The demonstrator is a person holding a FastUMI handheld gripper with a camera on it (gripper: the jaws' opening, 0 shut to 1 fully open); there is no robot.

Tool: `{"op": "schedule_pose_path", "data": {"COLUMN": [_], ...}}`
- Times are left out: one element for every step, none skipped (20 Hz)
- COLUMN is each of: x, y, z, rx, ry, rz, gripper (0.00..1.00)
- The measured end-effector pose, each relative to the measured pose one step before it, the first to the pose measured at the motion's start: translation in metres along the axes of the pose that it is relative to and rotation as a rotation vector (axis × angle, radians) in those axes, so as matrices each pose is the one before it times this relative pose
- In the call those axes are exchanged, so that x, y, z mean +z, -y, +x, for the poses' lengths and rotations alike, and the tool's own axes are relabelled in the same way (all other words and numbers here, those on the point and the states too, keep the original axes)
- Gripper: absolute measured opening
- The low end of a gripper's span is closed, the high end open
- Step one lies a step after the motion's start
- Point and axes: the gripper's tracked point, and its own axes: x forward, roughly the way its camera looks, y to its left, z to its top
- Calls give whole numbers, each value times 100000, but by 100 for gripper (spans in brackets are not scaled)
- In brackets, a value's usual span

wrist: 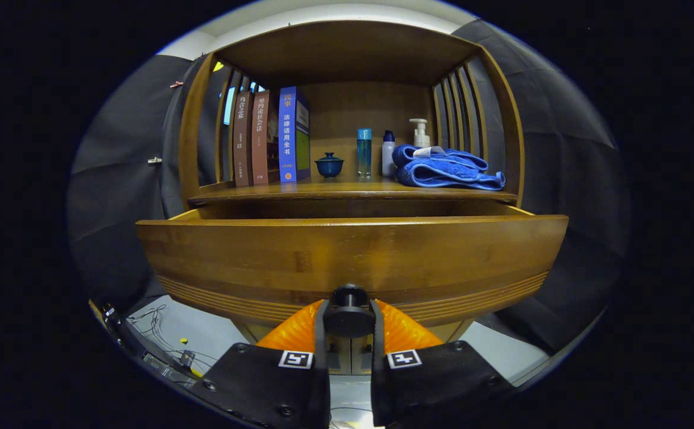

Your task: Pull open the drawer, take out the items inside it, and place them on the countertop above the cabinet.

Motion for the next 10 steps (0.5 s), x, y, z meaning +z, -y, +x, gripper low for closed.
{"op": "schedule_pose_path", "data": {"x": [-208, -261, -157, -91, -181, -160, -41, -251, -323, -356], "y": [-57, 73, 107, -68, -31, 51, 70, -59, 38, -45], "z": [-844, -781, -703, -413, -513, -308, -263, -291, -298, -320], "rx": [194, 104, 114, 720, 414, 192, 86, 30, 13, 128], "ry": [-57, -293, -2, -69, -161, -670, 207, -239, -328, -386], "rz": [197, 204, 631, 703, 32, -442, -406, 394, 132, -388], "gripper": [31, 31, 31, 31, 31, 31, 31, 31, 31, 31]}}
